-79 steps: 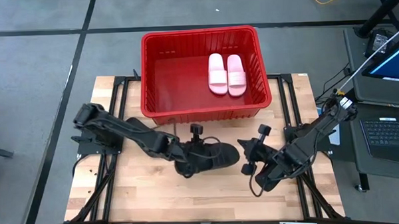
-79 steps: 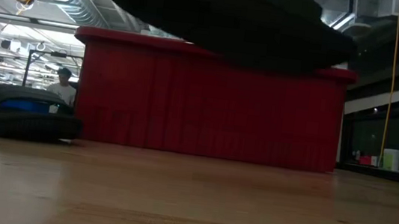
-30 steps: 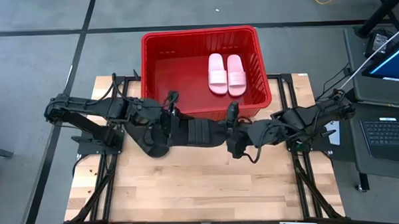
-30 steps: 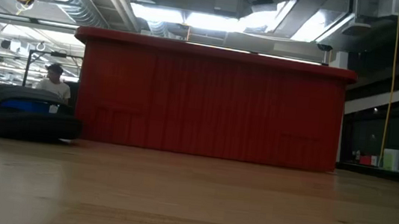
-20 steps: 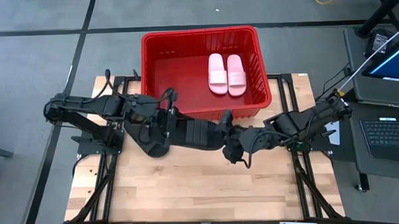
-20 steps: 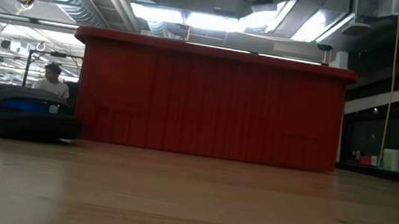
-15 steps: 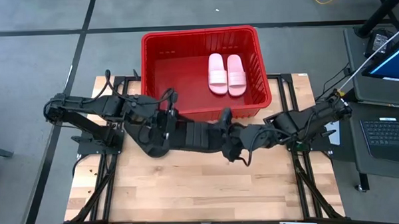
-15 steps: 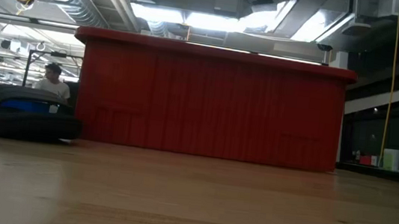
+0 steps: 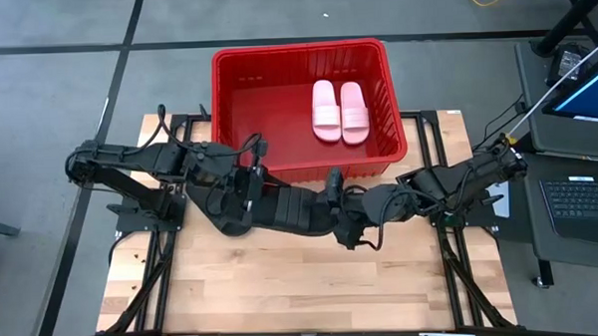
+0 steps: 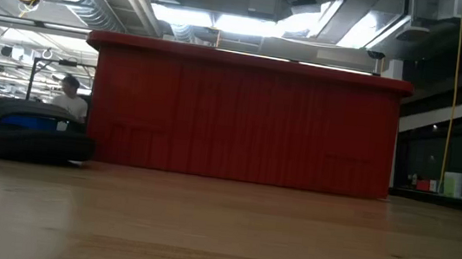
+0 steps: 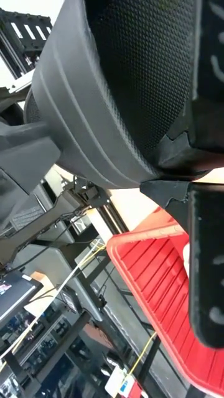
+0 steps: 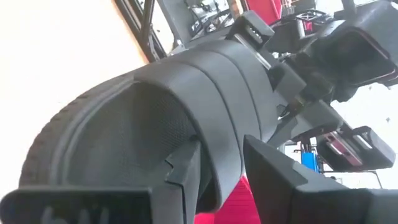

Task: Pick and place slides into bin
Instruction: Put the right black slipper into the red bin

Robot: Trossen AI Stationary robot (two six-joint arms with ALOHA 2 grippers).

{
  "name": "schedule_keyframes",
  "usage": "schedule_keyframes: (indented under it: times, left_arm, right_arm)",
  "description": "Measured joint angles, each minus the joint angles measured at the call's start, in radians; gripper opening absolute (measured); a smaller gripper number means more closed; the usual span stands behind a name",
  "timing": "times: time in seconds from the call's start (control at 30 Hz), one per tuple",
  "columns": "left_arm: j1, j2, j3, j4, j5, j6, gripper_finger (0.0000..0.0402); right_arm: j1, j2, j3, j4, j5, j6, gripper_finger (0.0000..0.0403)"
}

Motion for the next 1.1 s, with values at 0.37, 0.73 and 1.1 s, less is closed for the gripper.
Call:
schedule_keyframes:
  times: [0.37, 0.73, 1.1]
  left_arm:
    - [0.0, 0.001, 0.0, -0.002, 0.009, 0.0, 0.0003]
    - [0.0, 0.001, 0.0, -0.011, 0.008, -0.002, 0.0003]
    - [0.0, 0.002, 0.0, -0.021, -0.099, -0.066, 0.0036]
  right_arm:
    - [-0.023, 0.028, 0.0, 0.026, -0.063, 0.0, 0.0122]
    - [-0.032, 0.062, 0.0, 0.076, -0.065, -0.007, 0.0073]
    - [-0.035, 0.056, 0.0, 0.114, -0.004, 0.001, 0.0016]
